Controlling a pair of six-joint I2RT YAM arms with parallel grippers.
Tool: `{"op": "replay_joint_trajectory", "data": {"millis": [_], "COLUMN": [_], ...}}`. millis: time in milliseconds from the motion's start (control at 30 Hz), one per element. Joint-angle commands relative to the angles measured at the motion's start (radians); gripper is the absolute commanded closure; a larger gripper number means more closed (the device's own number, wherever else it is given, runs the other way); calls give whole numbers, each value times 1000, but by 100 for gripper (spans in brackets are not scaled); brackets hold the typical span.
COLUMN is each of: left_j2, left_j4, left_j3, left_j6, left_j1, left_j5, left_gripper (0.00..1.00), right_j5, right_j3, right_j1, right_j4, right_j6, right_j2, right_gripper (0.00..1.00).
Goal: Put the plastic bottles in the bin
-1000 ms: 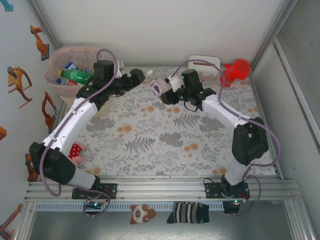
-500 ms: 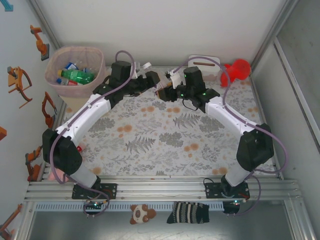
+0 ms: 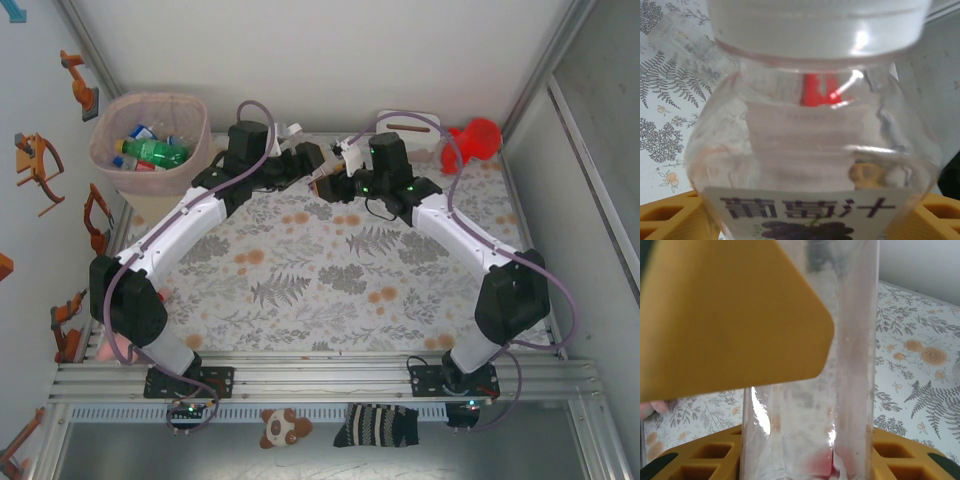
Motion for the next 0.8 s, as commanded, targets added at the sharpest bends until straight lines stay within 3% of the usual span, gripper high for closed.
{"op": "replay_joint_trajectory", "data": {"millis": [0, 167, 367, 533, 767], "left_j2": [11, 8, -6, -17, -44], "left_j4": [23, 28, 23, 3, -38], "left_j3": [31, 32, 33, 58, 111], "left_j6": [-10, -13, -8, 7, 34], "left_j1": [-8, -8, -8, -1, 52], "left_j5": [16, 16, -3, -24, -37], "left_gripper": [24, 31, 37, 38, 39], "right_j5": [-21, -9, 8, 19, 39], "right_j3": [-8, -8, -7, 0, 15], "right_j1": [9, 9, 9, 11, 11], "right_j4": [47, 43, 33, 11, -57], "right_j6": [10, 8, 9, 9, -33], "right_j2": [-45, -50, -66, -90, -141], "right_gripper": [67, 66, 54, 27, 16]}}
